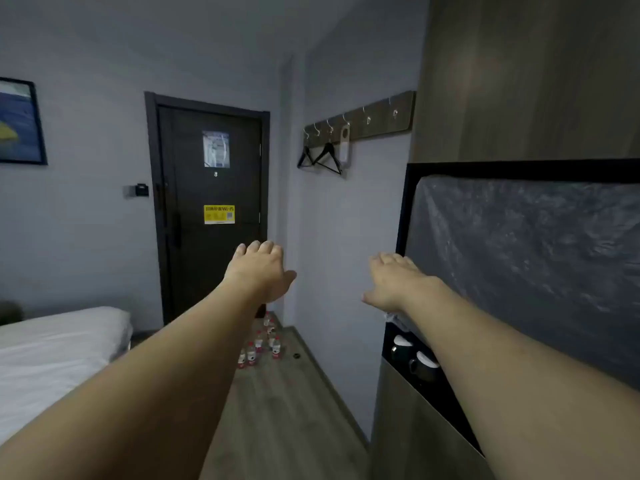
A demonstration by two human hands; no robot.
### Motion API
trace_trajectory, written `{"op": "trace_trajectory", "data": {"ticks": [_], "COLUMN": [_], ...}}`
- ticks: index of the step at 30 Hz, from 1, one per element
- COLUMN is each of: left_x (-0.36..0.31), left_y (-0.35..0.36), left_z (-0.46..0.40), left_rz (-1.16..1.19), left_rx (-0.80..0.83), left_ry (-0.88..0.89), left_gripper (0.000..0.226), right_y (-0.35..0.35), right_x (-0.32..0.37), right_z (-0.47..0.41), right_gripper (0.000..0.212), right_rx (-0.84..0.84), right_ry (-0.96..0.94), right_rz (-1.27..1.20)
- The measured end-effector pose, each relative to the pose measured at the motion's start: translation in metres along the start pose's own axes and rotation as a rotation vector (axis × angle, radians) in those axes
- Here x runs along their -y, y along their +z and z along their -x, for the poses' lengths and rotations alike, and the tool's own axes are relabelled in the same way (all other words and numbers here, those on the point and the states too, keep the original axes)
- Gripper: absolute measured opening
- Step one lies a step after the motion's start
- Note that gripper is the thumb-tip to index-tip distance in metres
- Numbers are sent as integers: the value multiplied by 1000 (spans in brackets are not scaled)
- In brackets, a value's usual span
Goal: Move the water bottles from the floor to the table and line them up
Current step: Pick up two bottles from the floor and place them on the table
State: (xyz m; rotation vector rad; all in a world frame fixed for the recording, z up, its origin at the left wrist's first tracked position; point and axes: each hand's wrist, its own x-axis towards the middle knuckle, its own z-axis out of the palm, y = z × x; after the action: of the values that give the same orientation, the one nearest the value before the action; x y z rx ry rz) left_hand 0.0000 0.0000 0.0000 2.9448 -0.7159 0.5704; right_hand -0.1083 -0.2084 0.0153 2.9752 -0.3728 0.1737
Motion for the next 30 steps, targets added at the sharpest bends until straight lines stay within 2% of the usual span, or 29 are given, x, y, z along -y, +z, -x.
{"op": "trace_trajectory", "data": {"ticks": [16,22,30], "left_x": [12,19,9], "left_y": [24,91,219], "left_z": [-18,-37,-83], "left_rz": [61,105,171], "left_rx": [30,104,209], "left_ry": [39,43,58], "left_gripper": [62,59,56], "right_y": [22,77,183], "right_x": [10,22,20], "right_z": [-5,-36,-114], "right_gripper": [79,80,79], "right_rx": [-24,54,189], "right_ry": [0,-27,-21], "right_rz": [-101,-166,-215]}}
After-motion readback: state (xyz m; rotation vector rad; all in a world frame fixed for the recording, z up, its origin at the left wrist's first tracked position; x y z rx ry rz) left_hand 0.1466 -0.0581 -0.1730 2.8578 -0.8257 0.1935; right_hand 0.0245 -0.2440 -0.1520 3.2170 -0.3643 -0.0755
